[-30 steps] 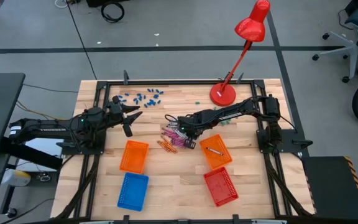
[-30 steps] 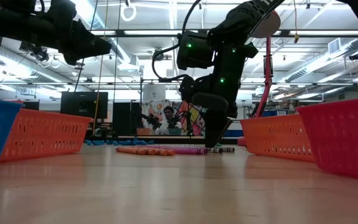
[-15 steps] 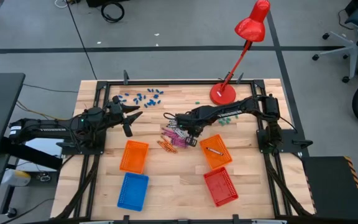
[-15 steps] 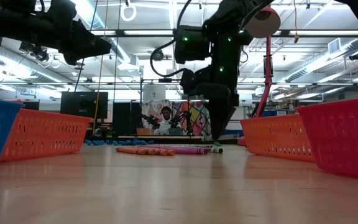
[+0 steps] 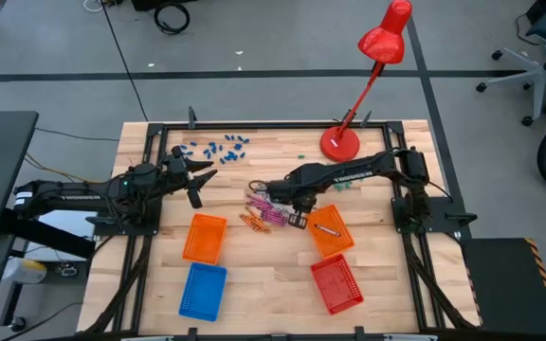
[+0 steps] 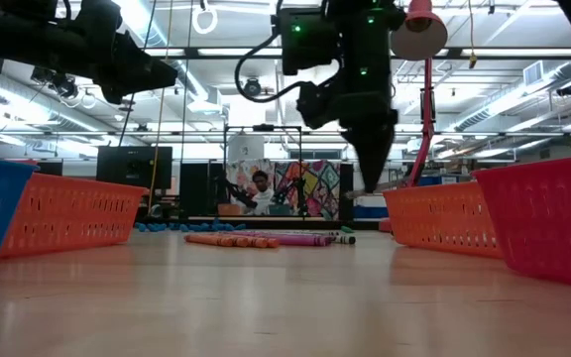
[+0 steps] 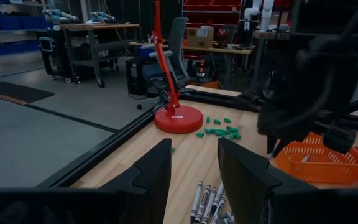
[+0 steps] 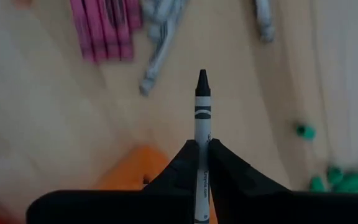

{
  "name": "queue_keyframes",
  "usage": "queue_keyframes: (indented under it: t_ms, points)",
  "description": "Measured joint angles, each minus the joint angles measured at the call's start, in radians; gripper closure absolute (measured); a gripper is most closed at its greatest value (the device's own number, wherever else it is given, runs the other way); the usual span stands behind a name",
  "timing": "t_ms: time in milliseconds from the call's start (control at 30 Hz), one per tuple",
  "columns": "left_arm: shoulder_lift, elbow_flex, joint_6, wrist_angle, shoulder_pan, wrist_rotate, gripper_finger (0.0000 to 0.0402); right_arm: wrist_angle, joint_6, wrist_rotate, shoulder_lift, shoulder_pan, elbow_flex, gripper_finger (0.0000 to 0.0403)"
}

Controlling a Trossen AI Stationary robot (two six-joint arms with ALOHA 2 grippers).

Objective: Sort crayons
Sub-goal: Put the black crayon into the right orange bin

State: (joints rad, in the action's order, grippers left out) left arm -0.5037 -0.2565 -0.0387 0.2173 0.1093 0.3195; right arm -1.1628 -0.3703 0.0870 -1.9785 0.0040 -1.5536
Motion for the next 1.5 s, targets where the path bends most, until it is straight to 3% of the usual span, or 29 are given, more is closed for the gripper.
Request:
queue_keyframes:
  t_ms: [500,700,1100,1333,1500]
  points:
    - [0.000,0.000,0.000,0.002,0.000,0.000,0.0259,-0.160,-0.293,0.058,0.088,0.187,0.002,0.0368]
    - [0.000,0.000,0.000,0.002,0.000,0.000,0.0259,-0.150,-0.419,0.095,0.089,0.270,0.075,0.0368]
    - [0.000,0.000,0.025,0.009,0.000,0.000,0.0259,0.013,-0.479,0.129,0.125,0.265,0.257,0.0347]
    - [0.000,0.000,0.027,0.010,0.000,0.000,0.0259,0.160,-0.483,0.070,0.186,0.231,0.376,0.0322]
    - [0.000,0.000,0.027,0.010,0.000,0.000,0.0259,0.143,-0.470,0.033,0.193,0.227,0.372,0.0316]
